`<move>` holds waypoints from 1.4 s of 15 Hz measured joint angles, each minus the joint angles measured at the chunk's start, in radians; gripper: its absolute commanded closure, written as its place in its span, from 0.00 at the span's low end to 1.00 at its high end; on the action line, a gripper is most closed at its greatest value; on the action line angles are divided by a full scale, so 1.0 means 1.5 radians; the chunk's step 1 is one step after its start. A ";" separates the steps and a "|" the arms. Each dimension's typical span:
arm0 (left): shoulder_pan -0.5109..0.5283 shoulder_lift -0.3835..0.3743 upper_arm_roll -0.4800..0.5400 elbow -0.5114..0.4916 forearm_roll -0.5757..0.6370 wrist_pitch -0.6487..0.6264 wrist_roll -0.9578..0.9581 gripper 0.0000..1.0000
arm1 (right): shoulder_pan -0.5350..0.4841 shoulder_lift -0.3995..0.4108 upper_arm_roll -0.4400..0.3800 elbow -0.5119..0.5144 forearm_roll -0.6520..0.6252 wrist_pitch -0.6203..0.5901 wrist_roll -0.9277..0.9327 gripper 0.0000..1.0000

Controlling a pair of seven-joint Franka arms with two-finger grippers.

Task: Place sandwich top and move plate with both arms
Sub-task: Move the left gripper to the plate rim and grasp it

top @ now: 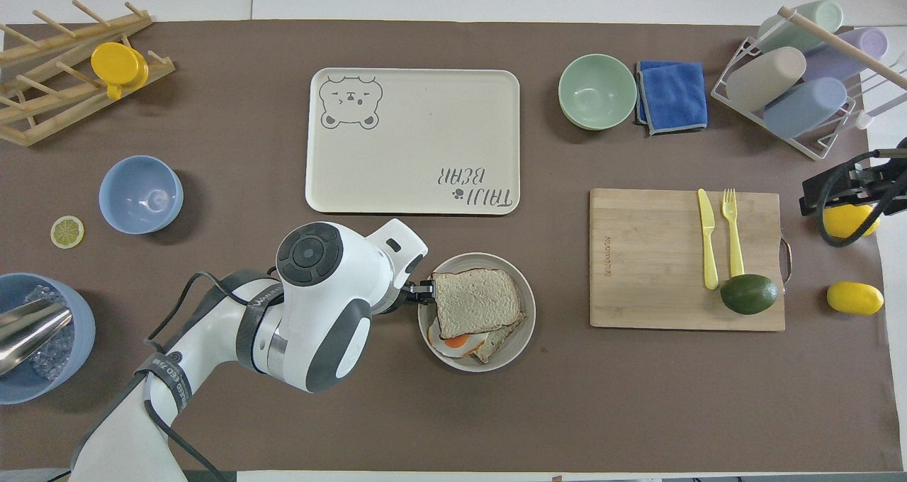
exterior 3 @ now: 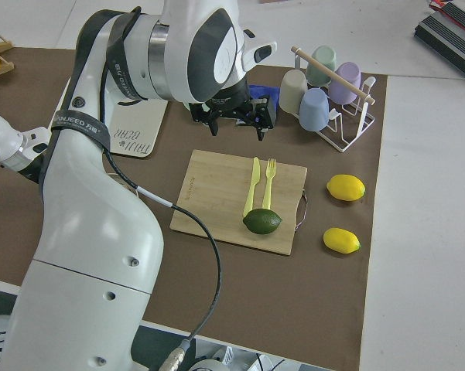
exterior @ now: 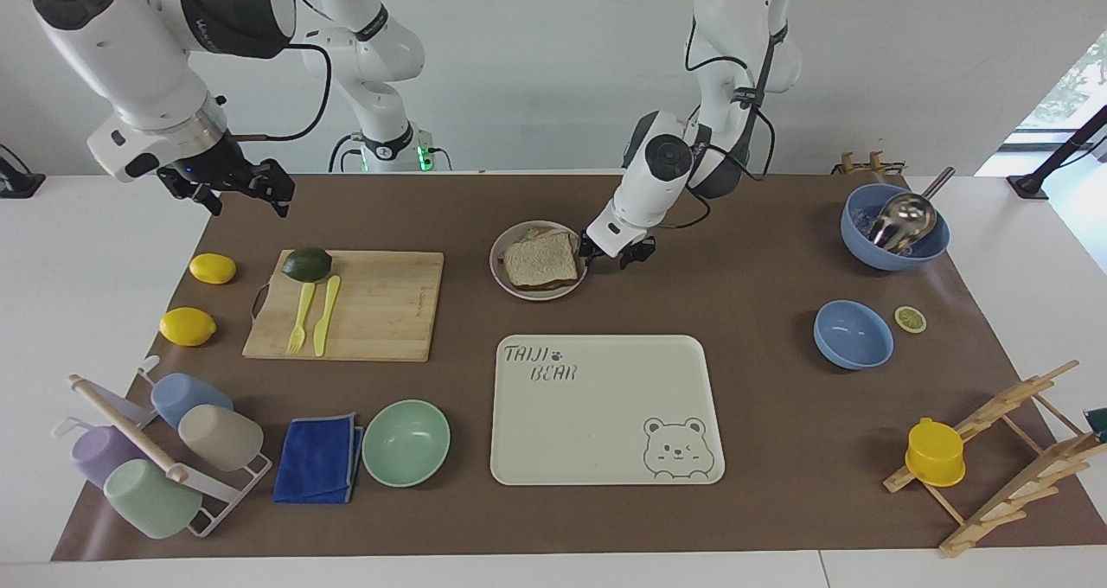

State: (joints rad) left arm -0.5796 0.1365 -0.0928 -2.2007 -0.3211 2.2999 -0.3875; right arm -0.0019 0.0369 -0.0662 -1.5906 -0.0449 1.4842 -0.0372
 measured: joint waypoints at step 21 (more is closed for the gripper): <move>-0.027 0.022 0.000 -0.006 -0.014 0.033 -0.003 0.87 | 0.000 0.000 0.000 0.000 0.000 0.000 0.000 0.00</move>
State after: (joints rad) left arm -0.6206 0.1691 -0.0922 -2.2091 -0.3416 2.3496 -0.3922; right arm -0.0020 0.0369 -0.0662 -1.5906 -0.0449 1.4841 -0.0372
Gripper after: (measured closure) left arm 0.661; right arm 0.000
